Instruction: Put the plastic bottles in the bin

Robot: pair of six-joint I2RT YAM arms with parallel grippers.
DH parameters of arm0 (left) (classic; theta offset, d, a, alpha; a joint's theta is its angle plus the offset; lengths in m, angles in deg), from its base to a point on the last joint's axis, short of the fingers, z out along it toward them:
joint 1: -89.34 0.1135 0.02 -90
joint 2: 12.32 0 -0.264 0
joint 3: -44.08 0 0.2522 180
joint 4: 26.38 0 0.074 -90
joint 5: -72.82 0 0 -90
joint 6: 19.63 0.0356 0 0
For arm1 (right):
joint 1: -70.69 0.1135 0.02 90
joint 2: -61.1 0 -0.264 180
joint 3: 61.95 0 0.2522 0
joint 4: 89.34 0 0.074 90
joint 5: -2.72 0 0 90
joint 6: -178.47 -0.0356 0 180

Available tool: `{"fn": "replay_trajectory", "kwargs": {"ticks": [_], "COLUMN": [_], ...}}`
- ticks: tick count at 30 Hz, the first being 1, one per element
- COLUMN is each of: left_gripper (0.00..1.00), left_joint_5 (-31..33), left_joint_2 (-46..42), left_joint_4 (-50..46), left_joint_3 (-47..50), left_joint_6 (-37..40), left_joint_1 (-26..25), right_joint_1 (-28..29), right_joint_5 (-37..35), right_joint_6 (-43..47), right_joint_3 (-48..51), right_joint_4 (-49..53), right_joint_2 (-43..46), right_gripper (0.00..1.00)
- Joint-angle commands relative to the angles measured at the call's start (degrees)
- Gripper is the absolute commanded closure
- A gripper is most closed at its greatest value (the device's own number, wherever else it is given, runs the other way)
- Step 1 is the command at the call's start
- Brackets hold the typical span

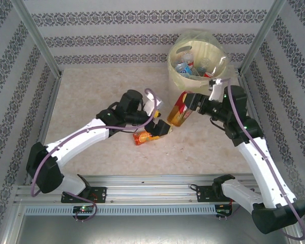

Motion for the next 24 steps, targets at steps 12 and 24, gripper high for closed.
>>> {"fn": "replay_trajectory", "kwargs": {"ticks": [12, 24], "left_gripper": [0.0, 0.0], "left_joint_5": [0.46, 3.49], "left_joint_2": [-3.28, -2.94], "left_joint_4": [-0.67, -3.36], "left_joint_3": [-0.12, -0.82], "left_joint_6": [4.62, 4.95], "left_joint_1": [1.73, 1.73], "right_joint_1": [-8.17, -11.89], "right_joint_5": [-10.58, -18.49], "right_joint_6": [7.45, 8.06], "right_joint_3": [-27.71, -40.96], "right_joint_4": [1.88, -3.79], "right_joint_2": [-11.49, -26.22], "right_gripper": [0.41, 0.4]}}
